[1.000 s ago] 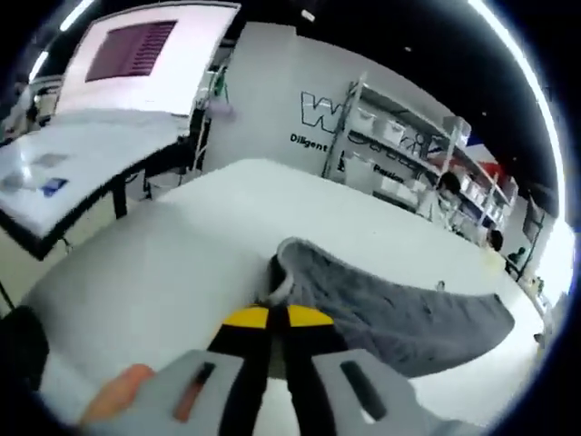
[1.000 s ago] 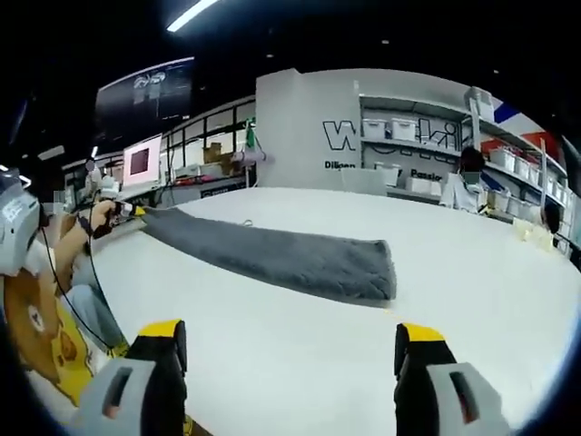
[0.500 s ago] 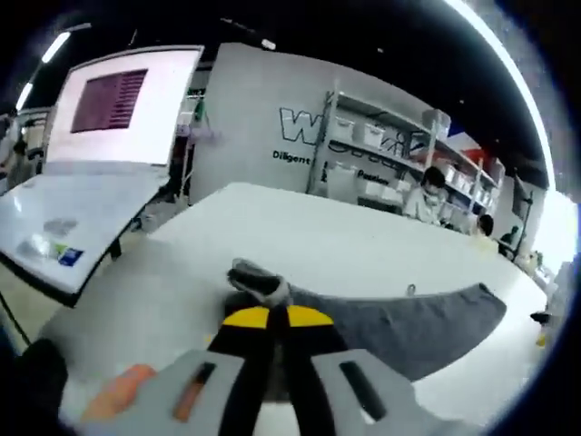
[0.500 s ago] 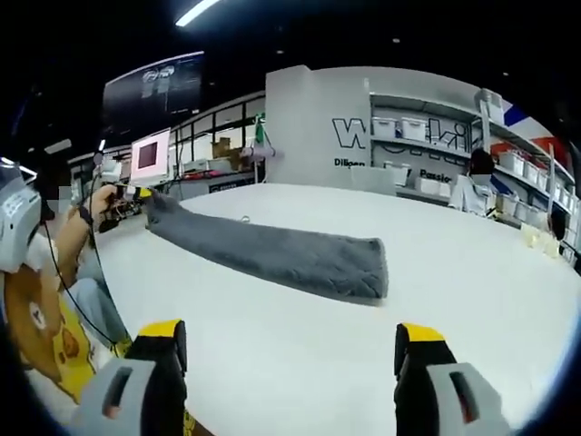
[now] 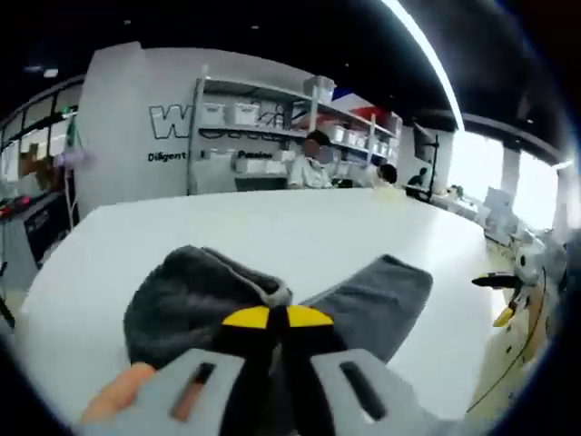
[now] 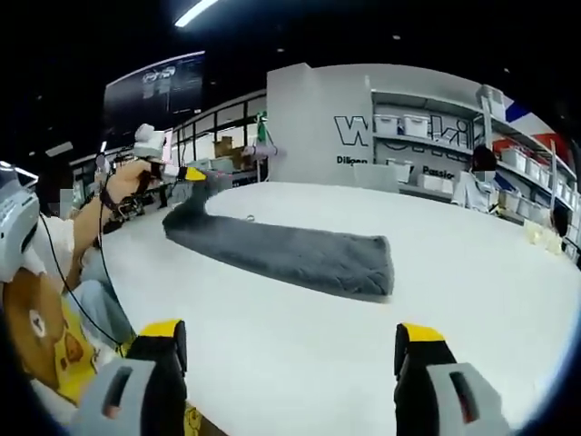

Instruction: Fold the towel on the table until its edges align and the towel forms a compact rectangular stack.

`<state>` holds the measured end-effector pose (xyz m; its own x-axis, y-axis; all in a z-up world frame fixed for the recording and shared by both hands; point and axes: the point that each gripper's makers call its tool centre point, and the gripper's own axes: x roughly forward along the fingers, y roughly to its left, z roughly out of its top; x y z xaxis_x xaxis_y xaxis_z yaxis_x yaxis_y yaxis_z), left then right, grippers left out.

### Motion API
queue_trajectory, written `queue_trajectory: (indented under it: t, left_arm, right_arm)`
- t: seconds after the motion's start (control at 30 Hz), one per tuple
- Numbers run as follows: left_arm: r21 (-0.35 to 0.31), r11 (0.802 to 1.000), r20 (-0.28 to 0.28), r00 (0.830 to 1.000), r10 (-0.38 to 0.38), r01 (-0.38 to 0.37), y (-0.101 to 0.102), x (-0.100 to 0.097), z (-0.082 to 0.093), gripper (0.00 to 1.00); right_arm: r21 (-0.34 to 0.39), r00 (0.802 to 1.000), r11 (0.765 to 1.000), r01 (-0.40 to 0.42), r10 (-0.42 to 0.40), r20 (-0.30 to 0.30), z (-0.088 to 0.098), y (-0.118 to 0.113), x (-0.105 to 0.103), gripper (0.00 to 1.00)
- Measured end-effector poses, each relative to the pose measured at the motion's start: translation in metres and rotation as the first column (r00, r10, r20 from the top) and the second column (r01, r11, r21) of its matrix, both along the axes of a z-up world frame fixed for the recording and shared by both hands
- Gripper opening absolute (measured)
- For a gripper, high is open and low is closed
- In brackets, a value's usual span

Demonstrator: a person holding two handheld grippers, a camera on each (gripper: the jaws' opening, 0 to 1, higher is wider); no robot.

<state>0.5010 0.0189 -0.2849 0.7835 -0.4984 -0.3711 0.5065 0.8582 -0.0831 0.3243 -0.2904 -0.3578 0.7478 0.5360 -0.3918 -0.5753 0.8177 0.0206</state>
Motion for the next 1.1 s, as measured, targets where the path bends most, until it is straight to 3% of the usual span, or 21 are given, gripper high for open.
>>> queue_trajectory:
  t: [0.17, 0.27, 0.47, 0.87, 1.1]
  left_arm:
    - [0.031, 0.991, -0.081, 0.988, -0.128, 0.131, -0.081, 0.006, -0.030, 0.05]
    - [0.042, 0.981, -0.111, 0.976, -0.185, 0.190, -0.115, 0.001, -0.042, 0.05]
    - [0.049, 0.969, -0.110, 0.966, -0.235, 0.242, -0.161, -0.003, -0.045, 0.05]
    - [0.044, 0.944, -0.090, 0.943, -0.322, 0.326, -0.239, -0.006, -0.036, 0.05]
    - [0.035, 0.926, -0.103, 0.923, -0.371, 0.376, -0.283, -0.014, -0.044, 0.05]
  right_arm:
    - [0.014, 1.000, 1.000, 0.020, -0.020, 0.009, 0.006, -0.009, -0.009, 0.99]
    - [0.010, 1.000, 1.000, 0.028, -0.028, 0.002, 0.006, -0.013, -0.014, 0.99]
    - [0.010, 0.999, 0.999, 0.052, -0.052, -0.015, 0.002, -0.026, -0.016, 0.99]
    - [0.010, 0.998, 0.999, 0.051, -0.051, -0.026, 0.002, -0.028, -0.021, 0.99]
    - [0.008, 0.998, 0.999, 0.050, -0.050, -0.030, 0.002, -0.027, -0.027, 0.99]
